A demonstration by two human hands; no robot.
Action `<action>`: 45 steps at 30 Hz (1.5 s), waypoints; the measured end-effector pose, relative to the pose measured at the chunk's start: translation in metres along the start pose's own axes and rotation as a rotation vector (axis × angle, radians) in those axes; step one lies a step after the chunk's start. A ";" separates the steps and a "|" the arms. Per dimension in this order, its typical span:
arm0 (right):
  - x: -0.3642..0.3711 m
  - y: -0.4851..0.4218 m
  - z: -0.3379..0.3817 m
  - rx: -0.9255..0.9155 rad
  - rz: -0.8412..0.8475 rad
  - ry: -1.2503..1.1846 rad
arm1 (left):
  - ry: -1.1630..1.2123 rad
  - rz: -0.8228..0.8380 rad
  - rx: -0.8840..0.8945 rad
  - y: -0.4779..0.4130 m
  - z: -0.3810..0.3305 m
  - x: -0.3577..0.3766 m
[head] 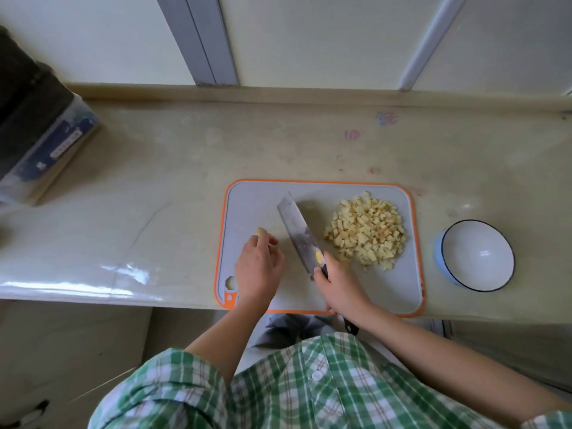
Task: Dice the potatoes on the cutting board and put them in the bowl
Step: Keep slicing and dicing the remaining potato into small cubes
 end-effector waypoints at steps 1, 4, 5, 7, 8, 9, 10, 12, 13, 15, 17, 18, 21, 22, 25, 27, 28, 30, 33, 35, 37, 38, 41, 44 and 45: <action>-0.004 -0.002 -0.004 0.029 -0.026 -0.009 | -0.010 0.001 -0.023 0.001 0.006 -0.003; -0.025 -0.010 -0.016 0.113 -0.125 -0.059 | -0.038 -0.005 -0.073 0.006 0.022 -0.008; -0.030 -0.011 -0.017 0.128 -0.145 -0.073 | -0.056 -0.011 -0.083 0.007 0.027 -0.010; -0.033 -0.011 -0.013 0.114 -0.137 -0.084 | -0.094 -0.012 -0.096 0.010 0.034 -0.013; -0.029 -0.011 -0.008 0.091 -0.107 -0.076 | -0.110 -0.006 -0.092 0.010 0.036 -0.013; -0.023 -0.011 -0.005 0.067 -0.063 -0.051 | -0.124 0.002 -0.088 0.010 0.037 -0.013; -0.017 -0.010 -0.003 0.052 -0.022 -0.021 | -0.135 0.009 -0.086 0.010 0.038 -0.013; -0.012 -0.010 -0.005 0.057 0.004 0.001 | -0.148 0.015 -0.087 0.008 0.038 -0.016; -0.014 -0.010 -0.007 0.070 -0.010 -0.006 | -0.158 0.017 -0.082 0.006 0.038 -0.017; -0.020 -0.011 -0.009 0.088 -0.035 -0.023 | -0.207 0.023 -0.048 0.002 0.036 -0.020; -0.024 -0.011 -0.009 0.100 -0.035 -0.048 | -0.283 0.026 0.058 -0.002 0.028 -0.021; -0.026 -0.011 -0.009 0.104 -0.027 -0.060 | -0.327 0.036 0.135 -0.002 0.022 -0.020; -0.027 -0.009 -0.011 0.125 -0.002 -0.111 | -0.397 0.019 0.263 0.000 0.016 -0.018; -0.028 -0.008 -0.011 0.131 0.000 -0.122 | -0.390 0.011 0.263 0.000 0.017 -0.018; -0.031 -0.005 -0.011 0.128 -0.007 -0.131 | -0.295 -0.028 0.180 -0.002 0.020 -0.024; -0.033 -0.003 -0.011 0.130 -0.004 -0.134 | -0.169 -0.067 0.121 -0.003 0.014 -0.027; -0.034 -0.003 -0.010 0.129 -0.003 -0.132 | -0.098 -0.081 0.077 -0.005 0.011 -0.027; -0.035 -0.002 -0.009 0.125 -0.002 -0.132 | -0.009 -0.066 -0.042 -0.009 0.009 -0.021; -0.035 -0.002 -0.007 0.124 0.002 -0.147 | -0.050 -0.036 -0.145 -0.011 0.015 -0.011; -0.034 -0.002 -0.007 0.127 0.009 -0.154 | -0.031 -0.046 -0.155 -0.009 0.021 -0.012; -0.033 -0.002 -0.006 0.127 0.017 -0.162 | 0.020 -0.057 -0.136 -0.005 0.023 -0.013; -0.031 -0.002 -0.006 0.127 0.023 -0.165 | 0.032 -0.048 -0.124 -0.003 0.022 -0.013; -0.029 -0.002 -0.004 0.120 0.030 -0.153 | 0.053 0.010 -0.072 0.002 0.010 -0.003; -0.030 -0.002 0.000 0.085 0.026 -0.117 | 0.122 0.063 -0.112 0.008 -0.006 0.011; -0.031 -0.001 0.002 0.067 0.022 -0.105 | 0.131 0.087 -0.146 0.010 -0.010 0.016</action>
Point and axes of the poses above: each hand's wrist, its own y-axis away from the middle knuckle, its own x-axis out of the palm, z = x × y, the point moved 9 cm from there along -y, towards the middle knuckle, and after that the axes turned 4 degrees about -z, right-handed, at the moved point
